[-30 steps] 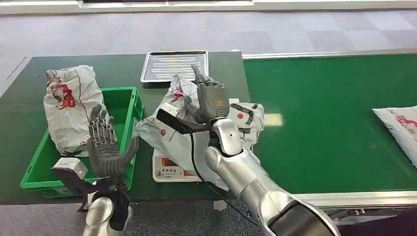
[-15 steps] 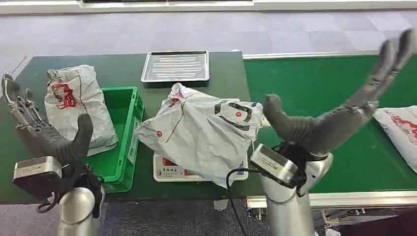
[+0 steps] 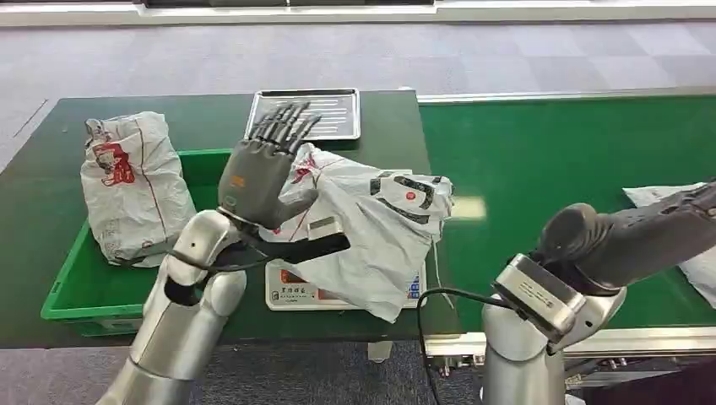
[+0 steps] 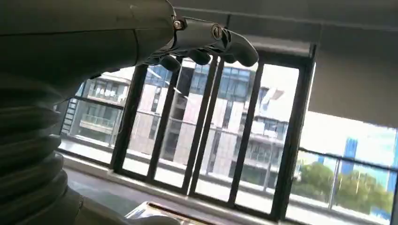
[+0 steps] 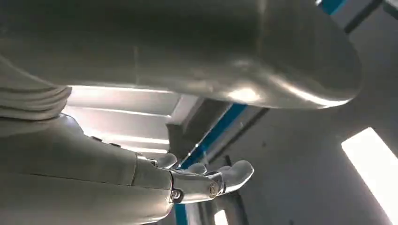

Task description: Moved the parcel from conveyor to table for the left to box.

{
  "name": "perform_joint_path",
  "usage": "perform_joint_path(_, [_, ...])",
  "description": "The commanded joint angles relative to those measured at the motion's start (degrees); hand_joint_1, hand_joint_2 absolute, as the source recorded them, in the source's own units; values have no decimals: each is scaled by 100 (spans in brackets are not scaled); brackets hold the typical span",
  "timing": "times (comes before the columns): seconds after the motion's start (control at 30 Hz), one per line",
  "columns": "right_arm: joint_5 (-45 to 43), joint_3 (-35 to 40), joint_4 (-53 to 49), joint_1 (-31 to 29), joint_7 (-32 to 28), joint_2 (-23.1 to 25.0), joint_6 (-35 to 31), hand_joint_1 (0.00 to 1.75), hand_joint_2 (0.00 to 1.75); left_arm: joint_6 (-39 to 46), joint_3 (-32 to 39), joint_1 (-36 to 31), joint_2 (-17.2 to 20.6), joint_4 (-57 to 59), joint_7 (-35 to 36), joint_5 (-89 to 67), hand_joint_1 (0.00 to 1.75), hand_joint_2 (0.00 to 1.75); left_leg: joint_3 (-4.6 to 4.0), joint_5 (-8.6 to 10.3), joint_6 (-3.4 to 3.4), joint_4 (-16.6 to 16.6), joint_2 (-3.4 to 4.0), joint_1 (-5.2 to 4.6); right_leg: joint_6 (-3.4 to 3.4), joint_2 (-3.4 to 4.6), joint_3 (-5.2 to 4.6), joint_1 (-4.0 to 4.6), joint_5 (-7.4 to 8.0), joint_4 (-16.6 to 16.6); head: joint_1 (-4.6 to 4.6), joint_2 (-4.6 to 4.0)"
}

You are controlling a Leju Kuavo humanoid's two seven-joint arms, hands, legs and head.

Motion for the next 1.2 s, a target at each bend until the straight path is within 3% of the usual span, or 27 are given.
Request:
perform_joint_path(0.03, [15, -81, 511, 30, 61, 155, -5, 0, 0, 120, -952, -1302, 157, 3345, -16, -128, 0, 175, 14, 0, 0, -10, 16, 1, -3, 9, 9, 3, 6, -9, -2, 0])
perform_joint_path(0.3, [-53, -235, 597, 44, -21, 155, -5, 0, 0, 165, -1235, -1650, 97, 4533, -37, -343, 0, 175, 8, -1, -1, -5, 13, 5, -2, 8, 6, 7, 4, -8, -2, 0])
perform_joint_path(0.43, [-103, -239, 605, 5, -74, 155, -5, 0, 0, -564, -1577, -1696, 44, 5097, -458, -523, 0, 175, 4, 1, 0, -5, 13, 3, -3, 7, 1, 5, 3, -7, -2, 0])
perform_joint_path(0.87, [-103, -244, 610, -8, -70, 155, -5, 0, 0, -621, -1641, -1632, 36, 5175, -503, -560, 0, 175, 14, -1, 1, -9, 19, 1, -1, 11, 13, 3, 2, -8, -2, 0])
perform_joint_path(1.0, [-83, -262, 500, 31, -72, 155, -5, 0, 0, -1093, -1843, -1498, -46, 5351, -804, -602, 0, 175, 23, 8, 3, -27, 26, 2, -2, 7, 21, 6, 11, -29, -2, 0])
perform_joint_path(1.03, [-66, -265, 478, 44, -66, 155, -5, 0, 0, -1079, -1844, -1464, -55, 5345, -838, -569, 175, 175, 23, -1, 1, -11, 16, 0, 0, 8, 20, 2, 0, -9, -2, 0])
perform_joint_path(1.2, [46, -328, 262, 148, -33, 155, -5, 0, 0, -730, -1720, -1628, -59, 5214, -881, -279, 175, 175, 36, 4, 3, -19, 5, -1, 0, -6, 39, 2, 2, -18, -2, 0])
